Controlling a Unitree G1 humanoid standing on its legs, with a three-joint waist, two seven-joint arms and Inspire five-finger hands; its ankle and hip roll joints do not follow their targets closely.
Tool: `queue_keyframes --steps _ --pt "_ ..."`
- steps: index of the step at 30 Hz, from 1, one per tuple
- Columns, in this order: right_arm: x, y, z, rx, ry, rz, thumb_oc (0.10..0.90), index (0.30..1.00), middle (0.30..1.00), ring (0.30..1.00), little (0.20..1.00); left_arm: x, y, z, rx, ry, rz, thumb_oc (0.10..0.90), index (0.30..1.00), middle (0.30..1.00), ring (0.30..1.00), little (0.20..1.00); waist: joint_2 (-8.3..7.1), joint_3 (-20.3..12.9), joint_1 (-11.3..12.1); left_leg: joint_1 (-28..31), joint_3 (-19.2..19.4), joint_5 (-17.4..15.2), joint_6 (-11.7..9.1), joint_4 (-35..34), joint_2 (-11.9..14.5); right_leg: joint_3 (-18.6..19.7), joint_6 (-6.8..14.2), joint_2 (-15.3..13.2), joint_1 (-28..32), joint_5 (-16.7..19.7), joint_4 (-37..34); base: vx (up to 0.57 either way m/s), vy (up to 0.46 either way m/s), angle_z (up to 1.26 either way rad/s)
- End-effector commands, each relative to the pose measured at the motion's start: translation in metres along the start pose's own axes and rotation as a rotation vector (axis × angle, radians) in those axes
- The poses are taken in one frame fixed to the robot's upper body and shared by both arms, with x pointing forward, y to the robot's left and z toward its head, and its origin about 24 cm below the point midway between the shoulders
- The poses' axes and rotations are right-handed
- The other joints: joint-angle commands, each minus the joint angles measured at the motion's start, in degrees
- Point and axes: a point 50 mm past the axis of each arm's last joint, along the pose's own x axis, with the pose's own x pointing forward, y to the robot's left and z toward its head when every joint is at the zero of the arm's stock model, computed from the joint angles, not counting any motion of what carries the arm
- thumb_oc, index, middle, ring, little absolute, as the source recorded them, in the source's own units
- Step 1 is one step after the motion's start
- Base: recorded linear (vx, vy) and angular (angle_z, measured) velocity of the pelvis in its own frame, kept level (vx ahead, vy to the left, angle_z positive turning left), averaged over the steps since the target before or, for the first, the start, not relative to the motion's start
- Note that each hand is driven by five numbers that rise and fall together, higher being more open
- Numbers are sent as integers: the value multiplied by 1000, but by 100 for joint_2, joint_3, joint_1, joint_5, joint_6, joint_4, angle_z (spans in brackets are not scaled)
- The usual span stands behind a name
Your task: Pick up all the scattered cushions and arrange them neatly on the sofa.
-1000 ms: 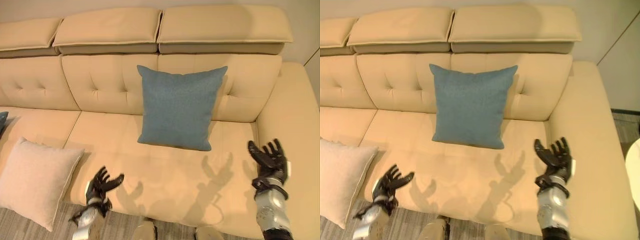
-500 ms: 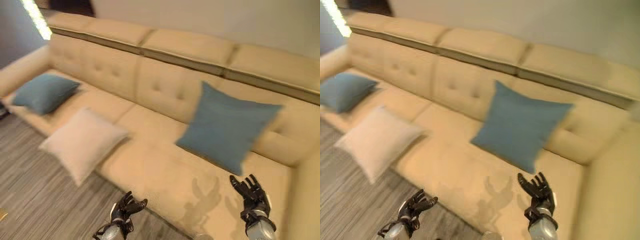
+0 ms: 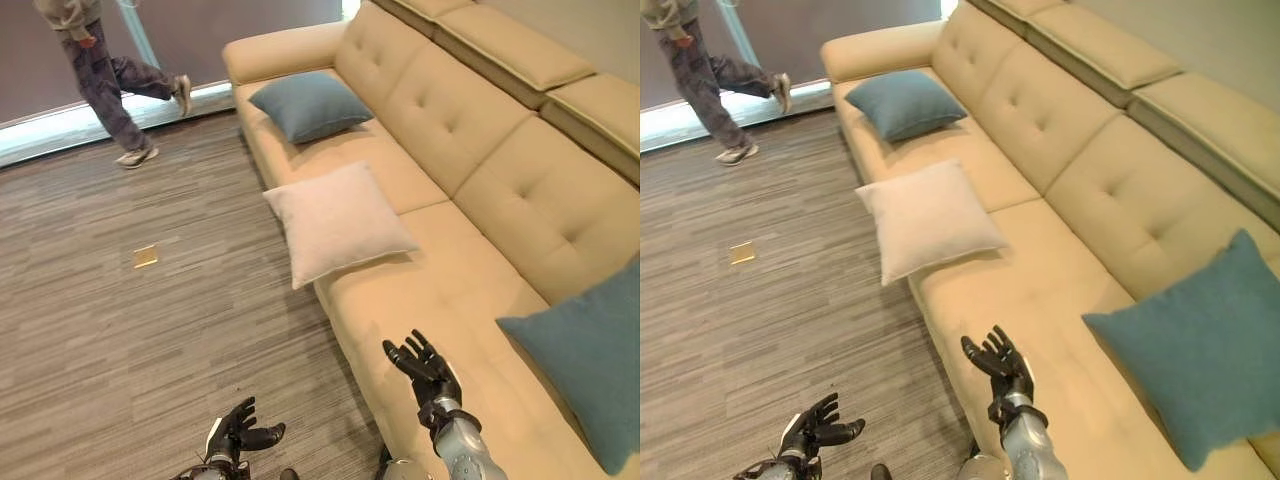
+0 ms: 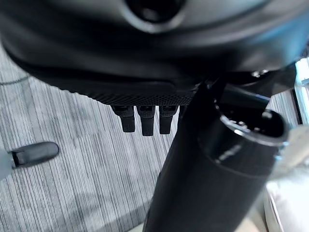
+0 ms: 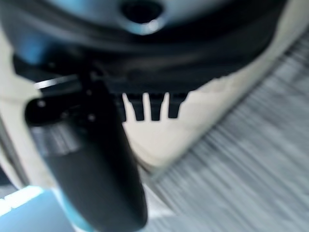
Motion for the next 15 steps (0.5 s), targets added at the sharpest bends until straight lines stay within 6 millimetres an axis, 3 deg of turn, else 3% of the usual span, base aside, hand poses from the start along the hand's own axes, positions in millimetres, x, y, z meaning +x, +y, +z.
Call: queue_keyframes --steps 1,4,5,6,10,11,12,13,15 --pt "3 22 22 37 -116 110 800 900 900 900 900 6 -8 47 41 -212 -44 800 900 900 900 900 -82 201 -317 197 -472 -755 5 58 -259 1303 122 829 202 400 -1079 0 80 111" --pt "3 21 15 7 -84 116 800 900 900 900 900 7 0 44 35 -192 -13 800 900 900 900 900 -104 79 -202 163 -616 -678 5 -52 -252 1033 -2 1042 271 230 -1036 102 -8 110" --pt "4 22 12 8 -73 116 800 900 900 900 900 8 2 41 18 -174 1 800 900 900 900 900 -118 76 -182 142 -719 -621 -25 -70 -265 971 -59 1352 -7 219 -1001 117 -26 24" --pt "4 22 13 8 -73 116 800 900 900 900 900 8 2 41 18 -175 1 800 900 900 900 900 -113 79 -192 145 -730 -626 -27 -71 -261 960 -61 1353 -7 205 -987 121 -7 10" --pt "-1 19 13 1 -81 118 800 900 900 900 900 9 0 41 25 -180 1 800 900 900 900 900 -197 146 -357 278 -1110 -829 -79 199 -386 1499 -192 1712 22 231 -1129 194 -31 44" --pt "-2 18 15 -20 -86 129 800 900 900 900 900 8 -1 40 12 -177 1 800 900 900 900 900 -197 125 -362 263 -1118 -859 -128 481 -393 1510 -268 1736 93 226 -1143 301 -104 85" --pt "-2 16 20 -50 -99 140 800 900 900 900 900 7 -2 40 -11 -183 -1 800 900 900 900 900 -202 170 -352 -18 -941 -700 -412 1369 -375 1497 -394 1747 252 171 -1181 220 -95 68" --pt "-2 16 20 -51 -99 140 800 900 900 900 900 7 -2 40 -11 -183 -1 800 900 900 900 900 -197 168 -355 -38 -944 -717 -414 1400 -370 1492 -395 1751 247 172 -1181 139 -115 56" --pt "-1 14 28 -70 -124 138 800 900 900 900 900 8 -3 51 -58 -219 3 800 900 900 900 900 -312 319 -277 -904 -704 -338 -695 2914 -127 1378 -565 1637 415 96 -1251 57 -166 57"
